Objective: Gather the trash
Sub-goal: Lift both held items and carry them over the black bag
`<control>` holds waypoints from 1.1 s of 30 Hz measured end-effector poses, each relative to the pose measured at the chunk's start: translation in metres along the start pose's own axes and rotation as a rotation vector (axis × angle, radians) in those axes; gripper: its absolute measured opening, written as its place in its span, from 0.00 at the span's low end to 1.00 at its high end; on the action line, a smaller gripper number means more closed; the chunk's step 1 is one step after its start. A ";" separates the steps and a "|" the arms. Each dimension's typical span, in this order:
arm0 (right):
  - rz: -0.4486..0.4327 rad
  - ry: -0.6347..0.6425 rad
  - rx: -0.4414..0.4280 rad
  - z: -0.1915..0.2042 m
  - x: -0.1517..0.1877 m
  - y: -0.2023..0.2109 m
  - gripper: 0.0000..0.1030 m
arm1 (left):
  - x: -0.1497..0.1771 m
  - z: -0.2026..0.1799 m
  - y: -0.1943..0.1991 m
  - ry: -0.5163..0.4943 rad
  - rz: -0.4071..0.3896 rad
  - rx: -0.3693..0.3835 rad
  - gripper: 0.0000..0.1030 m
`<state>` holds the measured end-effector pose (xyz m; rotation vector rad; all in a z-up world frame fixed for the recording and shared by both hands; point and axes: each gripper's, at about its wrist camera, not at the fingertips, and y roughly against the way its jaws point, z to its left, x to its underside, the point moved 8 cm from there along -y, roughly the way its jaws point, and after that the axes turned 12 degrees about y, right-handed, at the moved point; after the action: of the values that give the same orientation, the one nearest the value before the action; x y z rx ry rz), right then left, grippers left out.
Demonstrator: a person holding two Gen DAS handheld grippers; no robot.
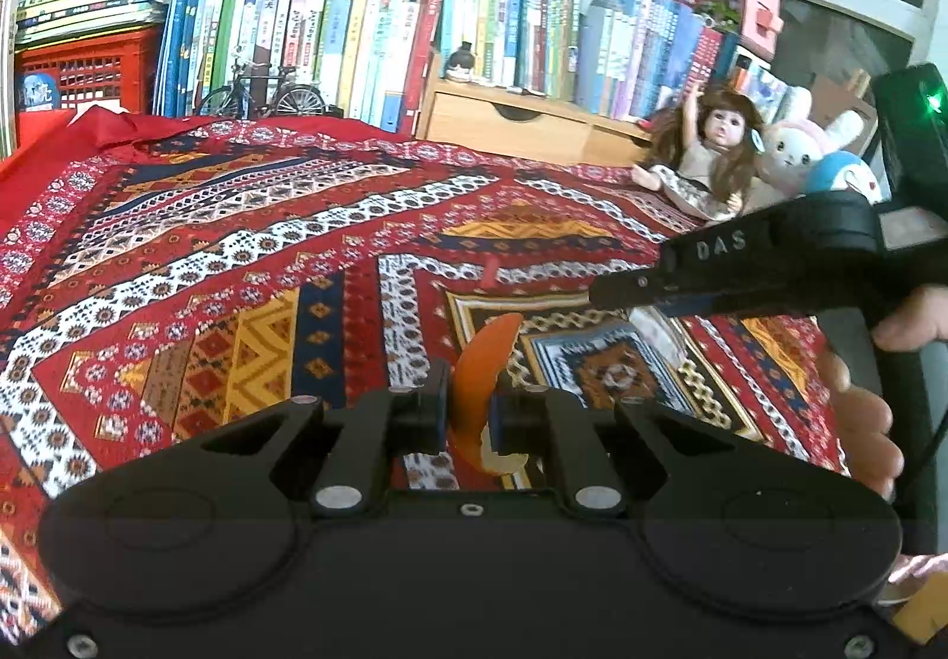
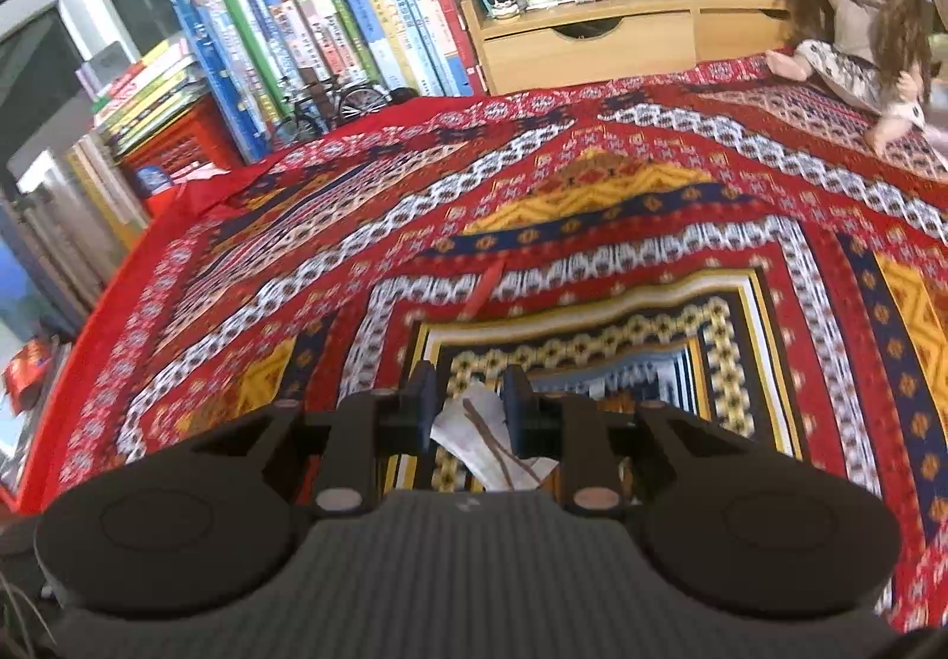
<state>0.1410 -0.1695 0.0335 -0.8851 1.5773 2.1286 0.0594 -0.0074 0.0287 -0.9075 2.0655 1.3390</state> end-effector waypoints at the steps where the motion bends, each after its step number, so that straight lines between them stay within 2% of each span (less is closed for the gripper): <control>1: 0.000 -0.003 -0.008 0.001 0.005 0.005 0.27 | 0.003 -0.002 0.005 -0.003 0.003 0.001 0.11; 7: -0.019 -0.030 -0.054 0.009 0.038 0.038 0.27 | 0.026 -0.013 0.032 -0.009 0.013 0.012 0.11; 14: -0.012 -0.051 -0.098 0.020 0.088 0.066 0.27 | 0.070 -0.020 0.062 0.004 0.051 0.031 0.11; 21: 0.007 -0.088 -0.134 0.026 0.136 0.086 0.27 | 0.111 -0.020 0.085 0.016 0.083 0.038 0.11; 33: 0.054 -0.073 -0.153 0.050 0.210 0.101 0.28 | 0.182 -0.014 0.109 0.053 0.165 0.029 0.11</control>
<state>-0.0908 -0.1731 -0.0232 -0.8099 1.4341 2.3172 -0.1419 -0.0353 -0.0343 -0.7820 2.2359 1.3775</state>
